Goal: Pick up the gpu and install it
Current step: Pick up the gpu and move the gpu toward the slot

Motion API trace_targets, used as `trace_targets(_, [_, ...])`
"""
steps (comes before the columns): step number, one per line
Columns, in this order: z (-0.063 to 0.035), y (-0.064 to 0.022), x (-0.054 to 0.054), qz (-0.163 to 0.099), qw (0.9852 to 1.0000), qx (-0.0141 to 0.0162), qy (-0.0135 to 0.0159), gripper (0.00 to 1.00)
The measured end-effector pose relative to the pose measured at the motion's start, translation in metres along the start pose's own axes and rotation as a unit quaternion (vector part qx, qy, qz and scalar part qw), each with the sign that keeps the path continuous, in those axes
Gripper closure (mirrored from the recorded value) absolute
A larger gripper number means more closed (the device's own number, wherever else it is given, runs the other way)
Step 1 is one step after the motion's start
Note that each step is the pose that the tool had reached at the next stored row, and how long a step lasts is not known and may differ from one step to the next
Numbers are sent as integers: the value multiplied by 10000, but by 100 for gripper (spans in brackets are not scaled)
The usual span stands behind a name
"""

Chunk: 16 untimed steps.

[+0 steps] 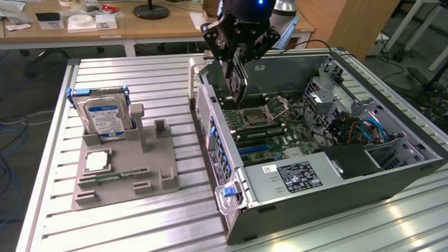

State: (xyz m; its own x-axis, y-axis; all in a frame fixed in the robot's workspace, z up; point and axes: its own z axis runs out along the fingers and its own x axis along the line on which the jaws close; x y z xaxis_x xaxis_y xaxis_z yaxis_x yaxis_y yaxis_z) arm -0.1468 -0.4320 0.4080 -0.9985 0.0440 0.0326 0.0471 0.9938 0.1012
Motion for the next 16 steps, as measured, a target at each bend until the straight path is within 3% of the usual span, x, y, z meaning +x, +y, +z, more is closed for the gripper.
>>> trace_targets(16, [0, 13, -294, -1, 10000, 0, 0, 72])
